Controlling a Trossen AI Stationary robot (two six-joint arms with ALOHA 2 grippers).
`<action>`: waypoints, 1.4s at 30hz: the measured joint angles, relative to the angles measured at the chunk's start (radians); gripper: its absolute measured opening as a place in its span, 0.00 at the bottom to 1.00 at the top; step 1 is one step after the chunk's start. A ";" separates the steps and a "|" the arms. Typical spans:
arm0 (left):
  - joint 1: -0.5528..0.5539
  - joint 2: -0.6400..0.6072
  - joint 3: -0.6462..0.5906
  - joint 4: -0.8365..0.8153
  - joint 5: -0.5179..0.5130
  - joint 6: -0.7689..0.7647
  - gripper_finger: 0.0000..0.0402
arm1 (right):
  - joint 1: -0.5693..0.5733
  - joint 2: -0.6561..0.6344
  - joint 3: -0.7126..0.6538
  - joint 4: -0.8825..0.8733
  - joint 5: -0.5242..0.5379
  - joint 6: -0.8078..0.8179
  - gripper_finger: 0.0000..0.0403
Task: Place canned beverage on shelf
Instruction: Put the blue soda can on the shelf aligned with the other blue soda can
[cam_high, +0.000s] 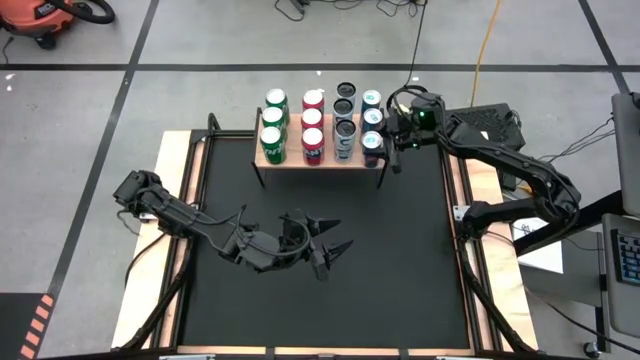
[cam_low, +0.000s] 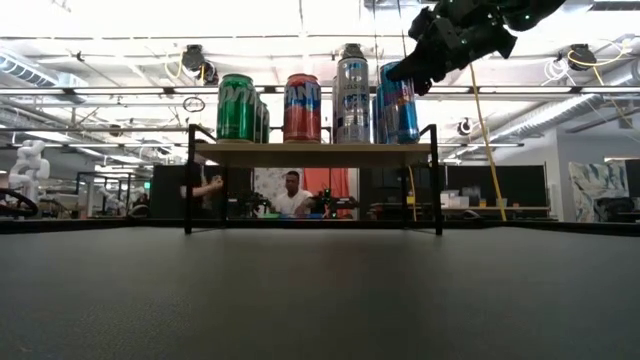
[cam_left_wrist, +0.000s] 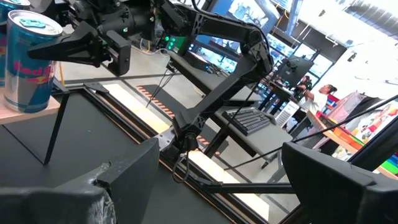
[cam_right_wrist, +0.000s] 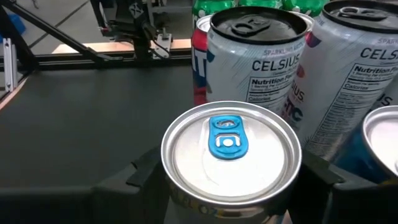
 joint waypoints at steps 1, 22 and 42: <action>0.000 0.000 0.000 0.000 0.000 0.000 0.85 | 0.000 0.003 0.000 0.002 -0.001 0.001 0.55; -0.001 0.000 0.000 -0.010 0.000 -0.001 0.85 | -0.038 0.017 0.001 0.023 -0.007 0.034 0.55; -0.001 0.000 0.000 -0.020 0.000 -0.001 0.85 | -0.041 0.016 0.001 0.009 -0.011 0.027 0.59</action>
